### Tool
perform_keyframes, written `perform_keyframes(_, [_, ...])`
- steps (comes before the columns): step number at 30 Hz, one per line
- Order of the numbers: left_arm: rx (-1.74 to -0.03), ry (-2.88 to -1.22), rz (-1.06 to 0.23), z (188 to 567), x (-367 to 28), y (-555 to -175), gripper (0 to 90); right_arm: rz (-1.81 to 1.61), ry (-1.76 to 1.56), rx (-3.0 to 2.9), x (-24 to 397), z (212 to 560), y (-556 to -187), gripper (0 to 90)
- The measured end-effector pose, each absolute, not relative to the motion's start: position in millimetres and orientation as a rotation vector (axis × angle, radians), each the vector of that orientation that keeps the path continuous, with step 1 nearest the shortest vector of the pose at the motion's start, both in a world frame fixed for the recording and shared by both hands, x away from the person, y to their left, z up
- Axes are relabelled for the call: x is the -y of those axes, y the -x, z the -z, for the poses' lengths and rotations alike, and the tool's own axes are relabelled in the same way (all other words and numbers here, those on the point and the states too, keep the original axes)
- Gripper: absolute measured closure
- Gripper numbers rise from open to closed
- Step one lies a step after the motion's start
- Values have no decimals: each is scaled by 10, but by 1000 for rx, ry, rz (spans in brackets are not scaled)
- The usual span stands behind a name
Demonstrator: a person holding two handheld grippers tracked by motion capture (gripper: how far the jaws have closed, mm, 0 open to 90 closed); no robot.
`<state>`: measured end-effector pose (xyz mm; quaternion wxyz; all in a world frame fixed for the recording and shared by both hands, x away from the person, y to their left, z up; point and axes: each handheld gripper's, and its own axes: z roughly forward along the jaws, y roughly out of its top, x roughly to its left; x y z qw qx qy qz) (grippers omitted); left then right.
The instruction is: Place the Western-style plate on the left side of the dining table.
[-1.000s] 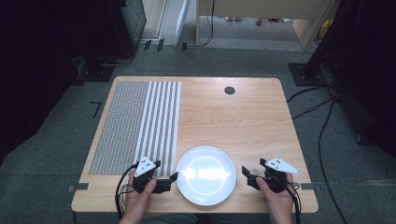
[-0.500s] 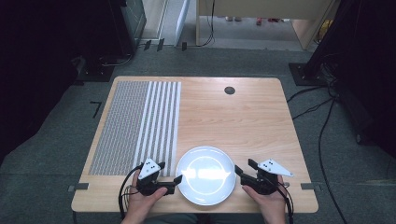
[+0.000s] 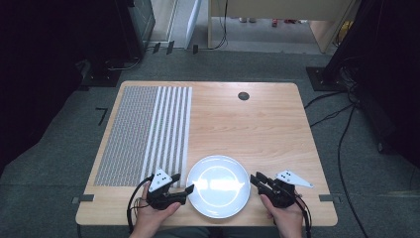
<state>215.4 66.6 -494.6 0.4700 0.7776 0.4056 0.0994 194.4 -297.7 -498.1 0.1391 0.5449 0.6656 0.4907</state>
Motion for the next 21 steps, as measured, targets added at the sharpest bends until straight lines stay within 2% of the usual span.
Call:
perform_keyframes(4, [-980, -1904, -222, 4953, -665, -2151, 380, -1425, -1579, -1936, 2955, 4998, -1947, 710])
perform_keyframes(7, [-972, -1909, -189, 4962, -670, -2158, 505, -1422, -1607, -1945, 2924, 5018, -1948, 762])
perform_keyframes(9, [-973, -1911, -171, 4969, -676, -2166, 537, -1424, -1636, -1949, 2931, 5020, -1951, 800])
perform_keyframes(13, [-981, -1911, -152, 4980, -687, -2178, 564, -1450, -1695, -1957, 2968, 5036, -1960, 839])
perform_keyframes(21, [-1021, -1925, -105, 5024, -707, -2218, 559, -1458, -1731, -1973, 2954, 5067, -1977, 834])
